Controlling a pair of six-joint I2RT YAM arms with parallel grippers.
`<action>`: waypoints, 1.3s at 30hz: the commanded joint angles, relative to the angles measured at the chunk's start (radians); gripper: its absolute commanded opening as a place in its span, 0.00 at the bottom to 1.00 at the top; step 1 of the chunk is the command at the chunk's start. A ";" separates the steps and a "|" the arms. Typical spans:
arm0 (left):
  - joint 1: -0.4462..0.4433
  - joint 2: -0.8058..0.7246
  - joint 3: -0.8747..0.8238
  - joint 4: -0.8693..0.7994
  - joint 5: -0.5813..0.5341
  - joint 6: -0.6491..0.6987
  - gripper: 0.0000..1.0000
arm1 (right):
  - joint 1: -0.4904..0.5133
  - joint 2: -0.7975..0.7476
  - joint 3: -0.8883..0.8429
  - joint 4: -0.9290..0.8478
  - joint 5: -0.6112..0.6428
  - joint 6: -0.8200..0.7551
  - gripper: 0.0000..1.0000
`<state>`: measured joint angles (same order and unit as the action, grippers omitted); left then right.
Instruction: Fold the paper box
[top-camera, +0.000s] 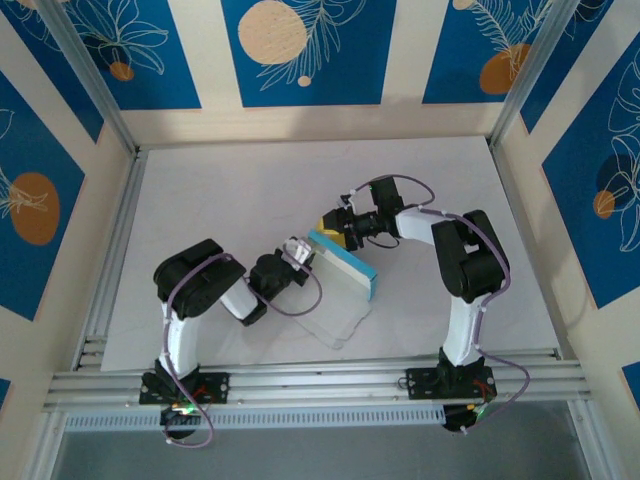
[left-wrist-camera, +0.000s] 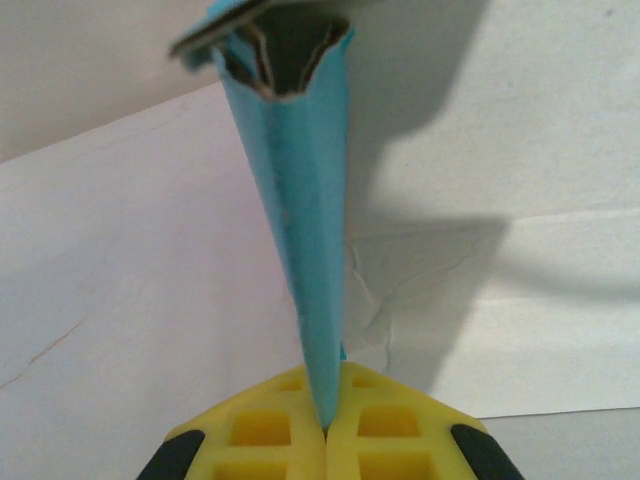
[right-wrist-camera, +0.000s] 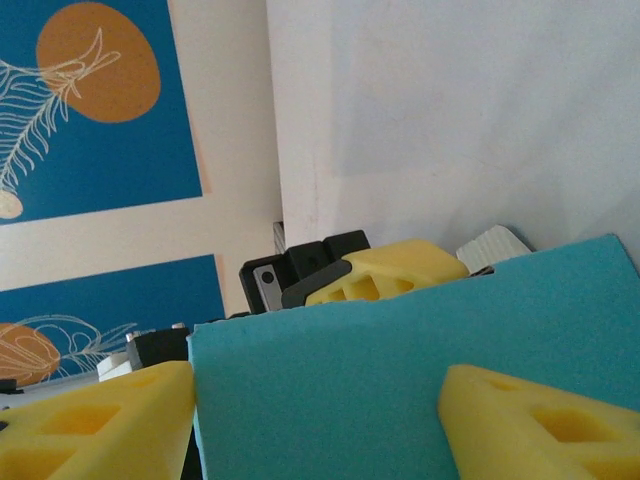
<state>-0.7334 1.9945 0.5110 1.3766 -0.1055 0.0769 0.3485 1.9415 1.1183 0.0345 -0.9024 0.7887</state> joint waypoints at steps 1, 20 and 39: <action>0.012 -0.015 0.013 0.030 -0.013 -0.040 0.00 | 0.058 0.059 -0.066 0.017 0.017 0.092 0.67; -0.098 0.008 0.062 -0.050 -0.483 0.019 0.00 | 0.128 0.065 -0.184 0.390 0.039 0.423 0.66; -0.124 0.028 0.016 0.029 -0.429 0.037 0.51 | 0.051 -0.073 -0.076 -0.139 0.231 0.042 0.67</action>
<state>-0.8619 2.0266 0.5423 1.3712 -0.6025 0.1230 0.4095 1.8896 1.0336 0.2432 -0.7410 1.0019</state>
